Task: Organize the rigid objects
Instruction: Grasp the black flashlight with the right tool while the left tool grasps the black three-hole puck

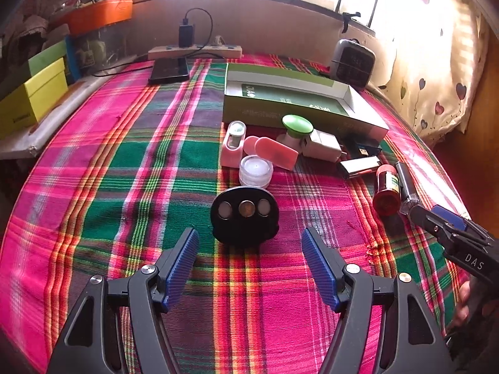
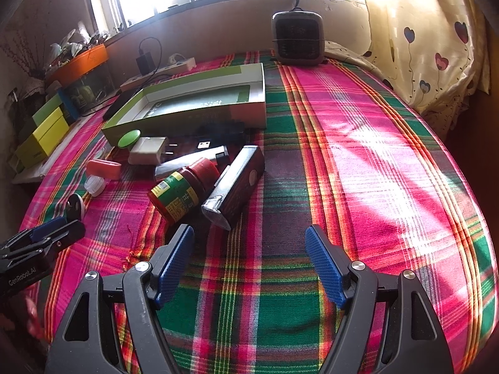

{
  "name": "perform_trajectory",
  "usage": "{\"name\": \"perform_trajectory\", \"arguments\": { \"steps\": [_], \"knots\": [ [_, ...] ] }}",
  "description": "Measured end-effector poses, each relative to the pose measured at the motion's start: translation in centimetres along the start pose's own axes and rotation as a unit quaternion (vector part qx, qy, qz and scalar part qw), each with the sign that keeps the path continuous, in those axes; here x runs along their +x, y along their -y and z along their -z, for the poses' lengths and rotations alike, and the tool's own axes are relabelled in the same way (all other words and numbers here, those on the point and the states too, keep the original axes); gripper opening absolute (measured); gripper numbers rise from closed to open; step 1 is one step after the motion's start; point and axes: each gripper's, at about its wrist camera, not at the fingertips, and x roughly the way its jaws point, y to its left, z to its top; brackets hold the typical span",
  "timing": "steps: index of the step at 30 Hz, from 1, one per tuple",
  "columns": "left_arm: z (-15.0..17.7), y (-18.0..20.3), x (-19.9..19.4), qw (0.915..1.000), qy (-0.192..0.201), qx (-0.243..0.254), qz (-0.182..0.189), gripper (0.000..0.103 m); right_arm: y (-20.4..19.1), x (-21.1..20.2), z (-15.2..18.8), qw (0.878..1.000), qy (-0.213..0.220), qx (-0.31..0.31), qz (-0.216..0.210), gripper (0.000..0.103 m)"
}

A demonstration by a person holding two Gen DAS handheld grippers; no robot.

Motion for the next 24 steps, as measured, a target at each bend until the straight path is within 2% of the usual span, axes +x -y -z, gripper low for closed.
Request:
{"name": "perform_trajectory", "arguments": {
  "steps": [2,9,13,22,24],
  "knots": [
    [-0.2,-0.6,-0.1,1.0000,0.002,-0.006,-0.002,0.069,-0.3,-0.2,-0.4,1.000,0.008,-0.007,-0.002,0.074],
    [-0.9,-2.9,0.5,0.9994,-0.006,-0.032,0.010,0.069,-0.7,0.9,-1.9,0.999,0.000,-0.018,0.032,0.074],
    [-1.4,-3.1,1.1,0.9989,-0.014,-0.026,0.036,0.069,-0.2,1.4,-2.3,0.999,-0.001,-0.008,0.038,0.074],
    [-2.4,-1.6,2.1,0.9997,-0.020,0.011,0.005,0.068,0.7,2.0,-3.0,0.999,-0.005,0.003,0.049,0.074],
    [-2.3,-1.4,2.3,0.9996,-0.023,0.015,0.011,0.068,0.8,2.1,-3.1,0.999,-0.008,0.004,0.050,0.074]
  ]
}}
